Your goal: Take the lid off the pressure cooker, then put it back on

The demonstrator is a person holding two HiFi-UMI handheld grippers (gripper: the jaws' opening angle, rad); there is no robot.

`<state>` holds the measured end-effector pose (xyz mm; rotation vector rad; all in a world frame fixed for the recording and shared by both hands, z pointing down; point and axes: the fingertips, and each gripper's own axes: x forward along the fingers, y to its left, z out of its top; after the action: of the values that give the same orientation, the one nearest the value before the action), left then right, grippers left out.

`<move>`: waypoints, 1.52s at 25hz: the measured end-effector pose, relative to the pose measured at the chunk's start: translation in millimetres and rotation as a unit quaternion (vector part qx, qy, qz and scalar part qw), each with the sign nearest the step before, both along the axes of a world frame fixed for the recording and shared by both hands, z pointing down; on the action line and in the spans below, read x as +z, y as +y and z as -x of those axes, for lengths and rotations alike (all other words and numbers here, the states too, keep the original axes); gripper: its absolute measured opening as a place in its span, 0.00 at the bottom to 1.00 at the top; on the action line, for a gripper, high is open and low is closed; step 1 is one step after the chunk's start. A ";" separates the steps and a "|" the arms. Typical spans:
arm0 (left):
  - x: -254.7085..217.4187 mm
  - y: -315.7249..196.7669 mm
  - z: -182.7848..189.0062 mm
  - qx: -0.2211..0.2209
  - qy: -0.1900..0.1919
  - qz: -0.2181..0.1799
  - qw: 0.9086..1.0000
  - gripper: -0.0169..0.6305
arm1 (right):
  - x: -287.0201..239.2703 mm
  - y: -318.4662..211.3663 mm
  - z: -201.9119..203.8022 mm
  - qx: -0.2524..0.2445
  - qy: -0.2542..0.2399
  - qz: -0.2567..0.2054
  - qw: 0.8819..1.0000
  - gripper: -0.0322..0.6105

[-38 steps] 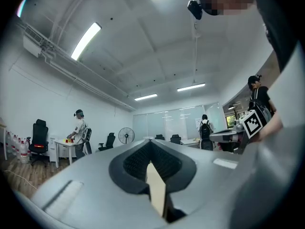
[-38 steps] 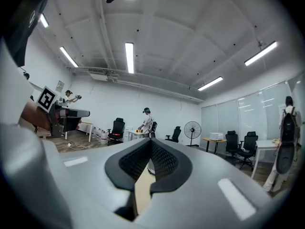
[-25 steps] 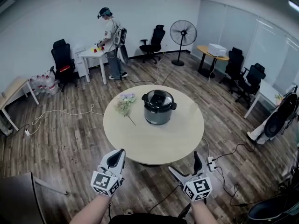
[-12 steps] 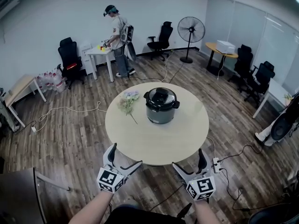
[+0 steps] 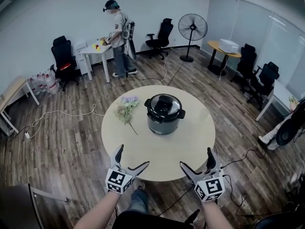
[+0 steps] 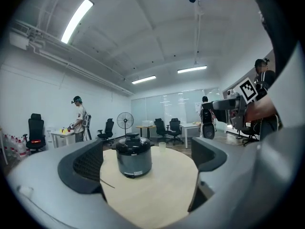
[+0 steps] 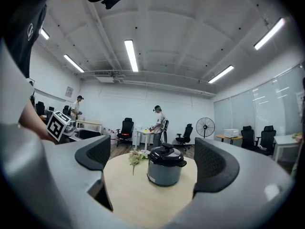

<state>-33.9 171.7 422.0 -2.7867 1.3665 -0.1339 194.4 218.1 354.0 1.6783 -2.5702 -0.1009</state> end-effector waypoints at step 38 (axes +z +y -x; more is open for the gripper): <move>234.0 -350.1 -94.5 0.121 -0.058 0.168 0.977 0.94 | 99.9 -424.9 72.1 -0.127 0.204 0.216 0.947 0.91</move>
<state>60.6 -178.4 656.0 -3.1286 1.0518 -0.5570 122.3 -206.8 453.9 1.0441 -2.2659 0.0884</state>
